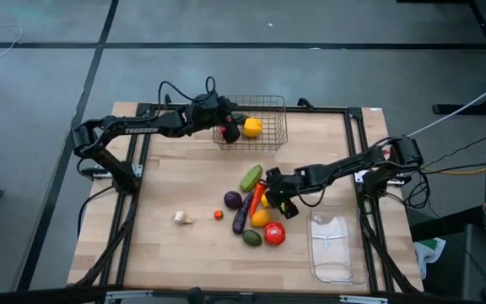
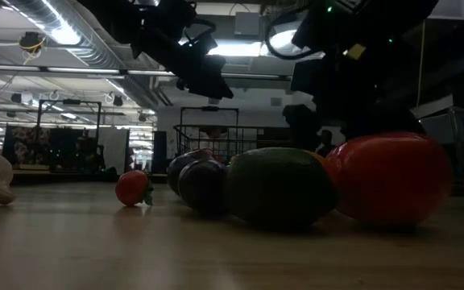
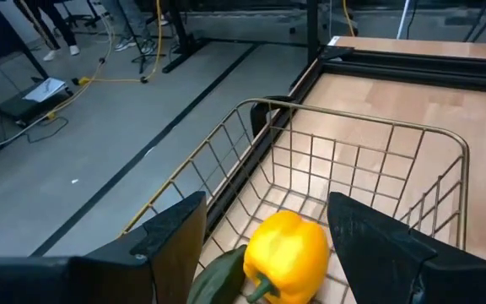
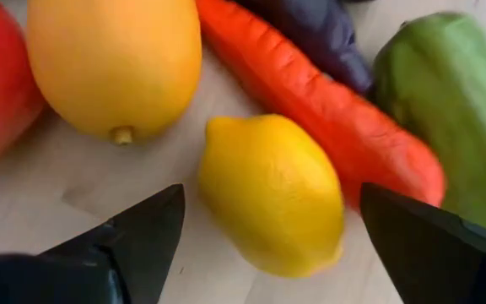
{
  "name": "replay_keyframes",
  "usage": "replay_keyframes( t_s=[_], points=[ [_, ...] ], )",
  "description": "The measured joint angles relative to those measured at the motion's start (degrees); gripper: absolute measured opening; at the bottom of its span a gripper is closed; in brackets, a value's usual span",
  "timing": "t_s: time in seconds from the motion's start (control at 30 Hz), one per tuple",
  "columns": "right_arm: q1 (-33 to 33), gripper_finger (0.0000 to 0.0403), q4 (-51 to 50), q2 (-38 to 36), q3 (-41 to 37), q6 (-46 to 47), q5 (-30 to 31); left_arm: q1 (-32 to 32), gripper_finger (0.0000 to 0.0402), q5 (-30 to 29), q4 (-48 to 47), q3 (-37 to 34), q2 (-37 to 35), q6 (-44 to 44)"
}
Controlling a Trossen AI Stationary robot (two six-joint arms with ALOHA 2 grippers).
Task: Sort produce into baskets
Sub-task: Put the yellow lemon into the transparent bin
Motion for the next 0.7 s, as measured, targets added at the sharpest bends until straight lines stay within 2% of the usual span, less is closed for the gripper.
replay_keyframes(
  t_s=[0.4,0.53,0.7],
  points=[
    [0.0,0.0240,0.1,0.7,0.0,0.1,-1.6,0.0,0.0244,0.0,-0.1,0.0,0.0,0.0],
    [0.0,0.0226,0.0,0.6,0.0,0.6,-1.6,0.0,0.0244,0.0,-0.1,0.0,0.0,-1.2],
    [0.0,0.0230,-0.3,0.5,0.0,3.4,-1.6,0.0,0.0244,0.0,-0.1,0.0,0.0,-1.5]
  ],
)
